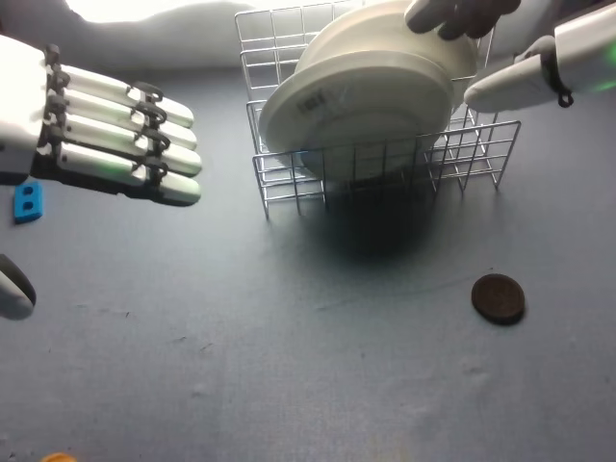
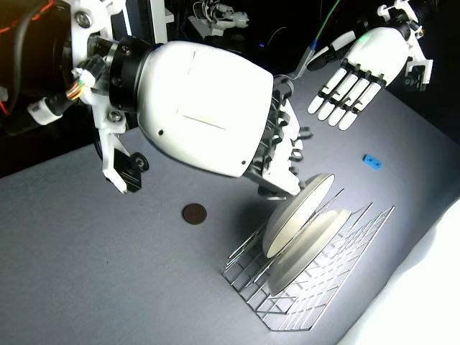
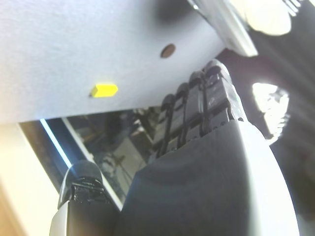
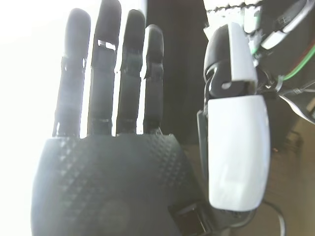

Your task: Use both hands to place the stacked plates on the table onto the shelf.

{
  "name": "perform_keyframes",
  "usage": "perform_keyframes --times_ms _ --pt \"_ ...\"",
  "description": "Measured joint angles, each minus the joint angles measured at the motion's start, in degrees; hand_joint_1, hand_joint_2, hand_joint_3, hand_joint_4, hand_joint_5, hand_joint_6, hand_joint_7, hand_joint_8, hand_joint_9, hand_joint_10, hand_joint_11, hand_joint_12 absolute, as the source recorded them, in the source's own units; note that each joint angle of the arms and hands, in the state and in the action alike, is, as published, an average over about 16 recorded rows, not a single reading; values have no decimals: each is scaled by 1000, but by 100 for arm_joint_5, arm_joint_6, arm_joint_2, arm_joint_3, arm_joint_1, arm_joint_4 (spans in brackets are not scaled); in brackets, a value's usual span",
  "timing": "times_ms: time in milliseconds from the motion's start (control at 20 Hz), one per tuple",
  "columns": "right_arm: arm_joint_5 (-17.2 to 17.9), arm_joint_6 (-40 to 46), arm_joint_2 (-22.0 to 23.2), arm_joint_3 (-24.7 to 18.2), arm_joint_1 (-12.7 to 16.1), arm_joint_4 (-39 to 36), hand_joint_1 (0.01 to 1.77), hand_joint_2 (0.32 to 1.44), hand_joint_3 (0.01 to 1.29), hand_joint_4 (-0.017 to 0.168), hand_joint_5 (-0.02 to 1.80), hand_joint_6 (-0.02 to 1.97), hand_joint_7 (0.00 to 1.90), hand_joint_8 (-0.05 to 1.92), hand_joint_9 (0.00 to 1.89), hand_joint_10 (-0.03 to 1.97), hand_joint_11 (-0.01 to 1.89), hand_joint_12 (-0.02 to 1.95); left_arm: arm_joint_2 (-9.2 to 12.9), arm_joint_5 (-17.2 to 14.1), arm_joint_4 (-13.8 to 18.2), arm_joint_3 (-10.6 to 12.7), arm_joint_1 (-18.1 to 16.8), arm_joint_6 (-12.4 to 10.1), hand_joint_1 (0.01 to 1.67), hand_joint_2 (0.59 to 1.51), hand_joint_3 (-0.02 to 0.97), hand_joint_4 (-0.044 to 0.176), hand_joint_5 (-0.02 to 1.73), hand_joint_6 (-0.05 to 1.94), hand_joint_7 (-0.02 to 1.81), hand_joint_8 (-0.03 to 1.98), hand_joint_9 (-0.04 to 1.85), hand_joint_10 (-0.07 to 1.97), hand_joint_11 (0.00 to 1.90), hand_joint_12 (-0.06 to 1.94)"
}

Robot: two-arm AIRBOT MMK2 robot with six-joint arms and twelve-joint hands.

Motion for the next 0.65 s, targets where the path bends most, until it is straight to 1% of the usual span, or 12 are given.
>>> perform_keyframes --times_ms 250,650 --pt "117 -161 78 -88 -12 -6 919 978 10 -2 792 36 953 13 907 367 586 1302 3 43 -7 -81 77 -9 23 1088 10 6 22 12 20 -7 18 9 13 7" --pt "275 -374 81 -102 -45 -16 910 972 10 -2 796 36 969 13 925 367 637 1286 4 46 -3 -174 222 -8 23 1090 10 7 23 12 23 -6 19 9 13 6"
